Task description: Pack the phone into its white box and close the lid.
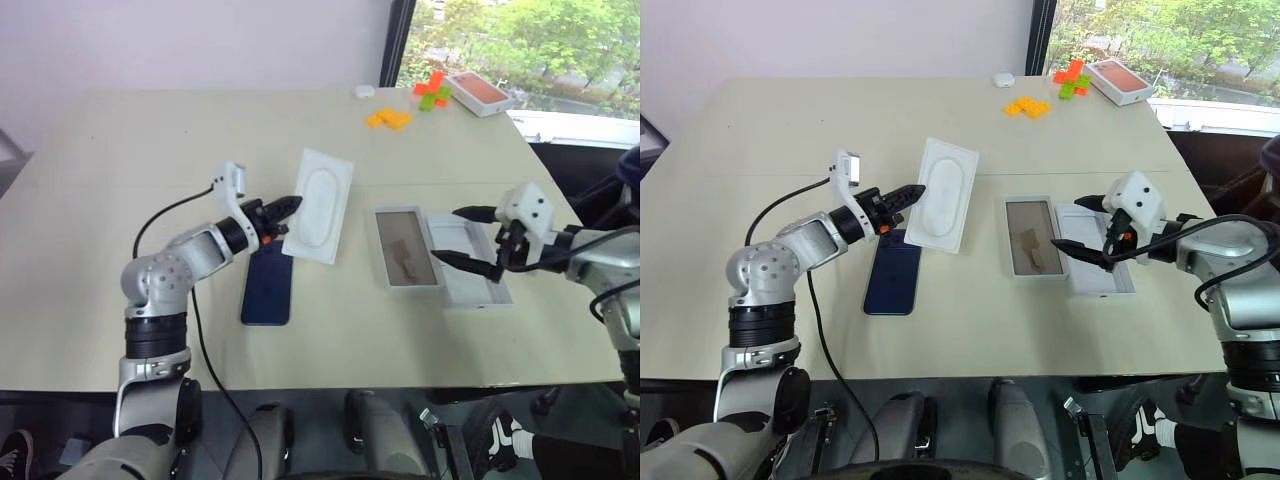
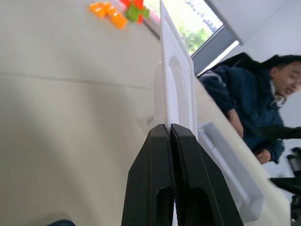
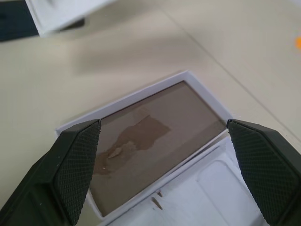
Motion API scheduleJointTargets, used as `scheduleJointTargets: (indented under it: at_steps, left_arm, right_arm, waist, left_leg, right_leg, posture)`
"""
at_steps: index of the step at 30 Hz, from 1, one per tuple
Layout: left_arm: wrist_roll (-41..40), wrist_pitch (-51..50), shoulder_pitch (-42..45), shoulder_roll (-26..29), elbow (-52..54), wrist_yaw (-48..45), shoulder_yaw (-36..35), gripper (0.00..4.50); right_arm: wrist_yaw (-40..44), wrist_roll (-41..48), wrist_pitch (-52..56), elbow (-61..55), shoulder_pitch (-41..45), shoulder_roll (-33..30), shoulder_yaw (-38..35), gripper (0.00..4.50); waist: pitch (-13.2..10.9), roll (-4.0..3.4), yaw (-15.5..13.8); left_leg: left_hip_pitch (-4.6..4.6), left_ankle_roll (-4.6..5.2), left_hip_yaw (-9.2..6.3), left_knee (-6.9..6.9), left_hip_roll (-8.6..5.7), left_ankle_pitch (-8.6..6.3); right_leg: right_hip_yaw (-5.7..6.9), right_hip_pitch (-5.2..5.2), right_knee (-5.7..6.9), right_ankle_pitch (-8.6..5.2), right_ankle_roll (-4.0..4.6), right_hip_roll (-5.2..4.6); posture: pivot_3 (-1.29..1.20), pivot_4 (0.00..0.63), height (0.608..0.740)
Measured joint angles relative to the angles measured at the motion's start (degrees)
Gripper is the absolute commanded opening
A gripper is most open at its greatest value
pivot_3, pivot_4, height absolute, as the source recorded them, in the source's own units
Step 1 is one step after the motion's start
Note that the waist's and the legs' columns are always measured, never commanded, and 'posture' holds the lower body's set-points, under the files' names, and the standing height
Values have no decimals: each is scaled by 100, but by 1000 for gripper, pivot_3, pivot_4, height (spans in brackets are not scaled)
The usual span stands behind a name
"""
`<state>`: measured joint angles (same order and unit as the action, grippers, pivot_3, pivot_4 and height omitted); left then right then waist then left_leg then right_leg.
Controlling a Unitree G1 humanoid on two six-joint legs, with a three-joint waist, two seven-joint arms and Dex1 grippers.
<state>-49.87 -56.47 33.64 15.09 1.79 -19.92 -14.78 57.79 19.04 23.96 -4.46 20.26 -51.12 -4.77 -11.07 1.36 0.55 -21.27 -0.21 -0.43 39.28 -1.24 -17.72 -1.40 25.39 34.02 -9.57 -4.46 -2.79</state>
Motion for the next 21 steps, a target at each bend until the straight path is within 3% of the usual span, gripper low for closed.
scheduleJointTargets:
  at_steps: [4, 7, 14, 21]
  left_arm:
    - [-208, -68, -110, 84, 0, 56, -318, 21]
    - [-380, -108, -104, 99, 0, 129, -510, 0]
    - [-507, -94, -44, 160, -20, 314, -685, 0]
    - [-594, -80, -20, 135, -19, 424, -685, 0]
  right_arm:
    - [-345, -459, 126, -159, 167, 259, 583, 4500]
    - [-634, -833, 126, -173, 422, 633, 1085, 3654]
    - [-965, -1617, -350, 499, 853, 791, 1468, 53]
    - [-853, -2147, -893, 836, 877, 793, 1882, 53]
  waist:
    - [0, 1, 29]
    - [0, -1, 23]
    - [0, 1, -16]
    - [0, 1, 17]
  left_leg:
    - [2, 0, -1, 0, 7, 0]
    - [3, -1, -2, 0, 7, 0]
    - [-6, 1, -3, 0, -9, -1]
    - [-1, -1, -3, -1, -4, 0]
  right_leg:
    - [1, 3, 4, 0, 0, 8]
    - [1, 5, 8, 0, 0, 10]
    - [2, 4, 1, 1, 1, -10]
    - [4, 4, 5, 1, 1, -4]
  posture:
    - [0, 150, 740]
    - [0, 150, 740]
    - [0, 150, 740]
    - [0, 150, 740]
